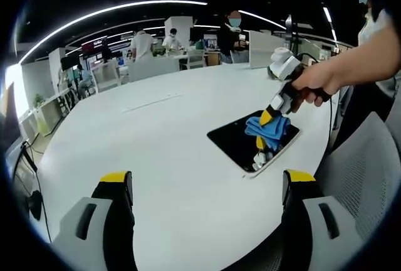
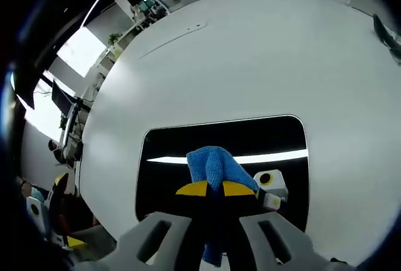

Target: Wipe the mirror surface with the cleaning cloth until all visible marks leave the cleaned area.

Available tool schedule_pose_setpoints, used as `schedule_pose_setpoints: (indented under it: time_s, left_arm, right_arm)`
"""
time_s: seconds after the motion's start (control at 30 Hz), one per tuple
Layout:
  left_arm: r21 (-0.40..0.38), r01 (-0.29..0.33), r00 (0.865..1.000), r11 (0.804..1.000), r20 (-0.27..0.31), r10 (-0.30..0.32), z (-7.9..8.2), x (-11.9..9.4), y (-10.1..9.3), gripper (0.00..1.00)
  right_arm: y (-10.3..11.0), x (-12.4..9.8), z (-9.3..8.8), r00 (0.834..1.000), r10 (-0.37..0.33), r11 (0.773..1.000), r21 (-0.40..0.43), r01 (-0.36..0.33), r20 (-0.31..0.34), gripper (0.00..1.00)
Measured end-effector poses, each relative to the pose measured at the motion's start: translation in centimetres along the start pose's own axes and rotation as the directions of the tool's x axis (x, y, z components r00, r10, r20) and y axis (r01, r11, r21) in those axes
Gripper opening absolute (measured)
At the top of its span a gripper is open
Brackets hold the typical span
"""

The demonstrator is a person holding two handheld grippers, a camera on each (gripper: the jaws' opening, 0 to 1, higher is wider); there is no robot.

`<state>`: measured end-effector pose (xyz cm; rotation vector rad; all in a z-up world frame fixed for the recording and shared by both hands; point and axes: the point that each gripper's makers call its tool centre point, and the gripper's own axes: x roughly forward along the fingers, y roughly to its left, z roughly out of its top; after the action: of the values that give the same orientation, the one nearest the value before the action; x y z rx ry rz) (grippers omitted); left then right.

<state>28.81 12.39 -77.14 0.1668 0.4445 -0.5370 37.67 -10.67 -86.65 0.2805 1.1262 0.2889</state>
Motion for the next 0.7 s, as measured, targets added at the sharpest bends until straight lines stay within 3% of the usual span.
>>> schedule_pose_setpoints:
  time_s: [0.53,0.7]
  left_arm:
    - [0.014,0.000,1.000,1.000,0.020,0.000,0.4,0.0,0.0,0.99]
    - [0.007,0.009,1.000,1.000,0.001,-0.009,0.0,0.1,-0.2,0.99]
  right_arm:
    - [-1.9,-0.9,0.2,1.000,-0.022,1.000,0.003,0.022,0.007,0.01]
    - [-2.7,-1.2,0.3,1.000,-0.028,1.000,0.009,0.028,0.009,0.01]
